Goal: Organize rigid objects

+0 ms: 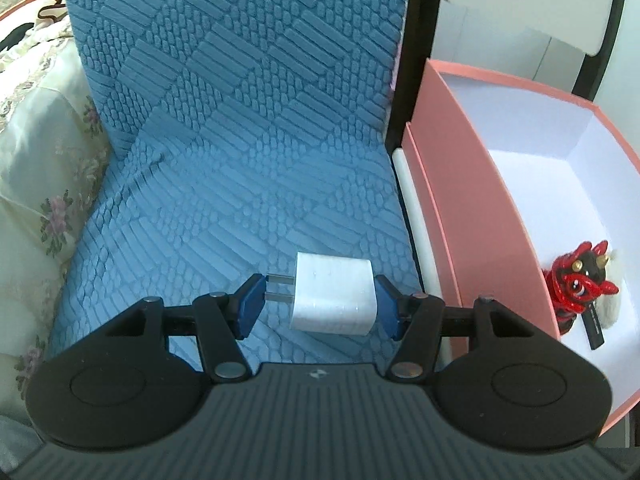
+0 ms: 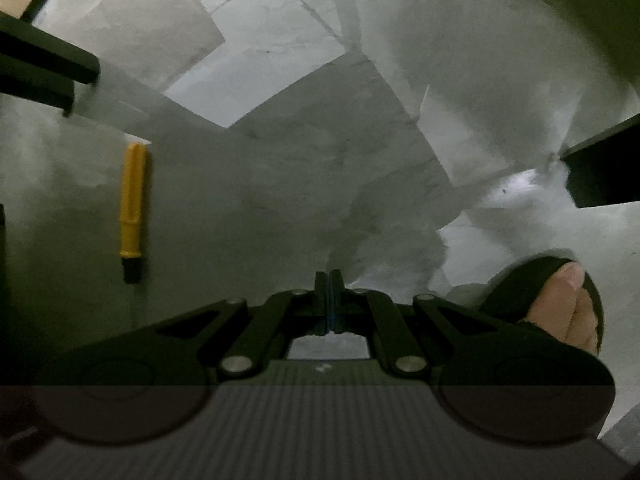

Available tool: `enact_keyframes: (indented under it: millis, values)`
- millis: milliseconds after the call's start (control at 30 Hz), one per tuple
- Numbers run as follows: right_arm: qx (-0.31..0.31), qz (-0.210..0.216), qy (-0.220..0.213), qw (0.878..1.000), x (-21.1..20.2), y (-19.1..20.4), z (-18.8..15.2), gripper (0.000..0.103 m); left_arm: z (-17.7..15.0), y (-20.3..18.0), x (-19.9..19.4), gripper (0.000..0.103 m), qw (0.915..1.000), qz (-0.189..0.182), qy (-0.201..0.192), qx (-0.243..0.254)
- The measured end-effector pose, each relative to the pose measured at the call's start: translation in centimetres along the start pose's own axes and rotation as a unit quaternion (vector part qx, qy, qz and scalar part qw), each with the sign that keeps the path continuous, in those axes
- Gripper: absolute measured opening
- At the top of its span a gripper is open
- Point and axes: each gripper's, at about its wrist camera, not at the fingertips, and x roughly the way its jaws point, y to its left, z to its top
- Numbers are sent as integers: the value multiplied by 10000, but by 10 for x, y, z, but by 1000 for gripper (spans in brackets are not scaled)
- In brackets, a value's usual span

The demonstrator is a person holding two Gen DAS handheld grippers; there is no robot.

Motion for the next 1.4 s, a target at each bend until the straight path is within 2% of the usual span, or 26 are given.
enact_keyframes:
  millis: [167, 333, 367, 400, 467, 600, 800, 900, 1167, 1267, 1400]
  values:
    - [409, 538, -23, 9977, 2, -7, -5, 5, 5, -11, -2, 64, 9999, 56, 45, 145]
    - [280, 1112, -214, 9932, 5, 16, 2, 7, 9, -10, -3, 64, 9998, 88, 3, 179]
    - [272, 1198, -233, 9922, 7, 24, 6, 12, 10, -8, -3, 64, 9998, 105, 9, 158]
    - [279, 1251, -254, 9914, 9, 30, 8, 28, 10, -6, -2, 64, 9999, 120, 19, 123]
    - [273, 1288, -382, 9906, 11, 42, 13, 47, 10, 0, 0, 64, 9999, 142, 37, 76]
    - [157, 1306, -628, 9893, 16, 69, 21, 47, 14, 11, 2, 64, 9998, 200, 35, 35]
    - [-367, 906, -854, 9915, 21, 105, 28, 46, 19, 23, 4, 64, 9996, 283, 5, -9]
    - [-801, 380, -902, 9920, 28, 125, 32, 46, 22, 25, 7, 64, 9994, 348, 31, 19]
    - [-1414, -144, -633, 9878, 45, 152, 41, 49, 21, 18, 15, 64, 9992, 364, 104, 114]
    - [-1654, -395, -570, 9838, 47, 159, 37, 41, 21, 10, 16, 64, 9992, 342, 118, 187]
    - [-1526, -401, -378, 9868, 50, 158, 44, 19, 22, 3, 12, 64, 9992, 315, 79, 250]
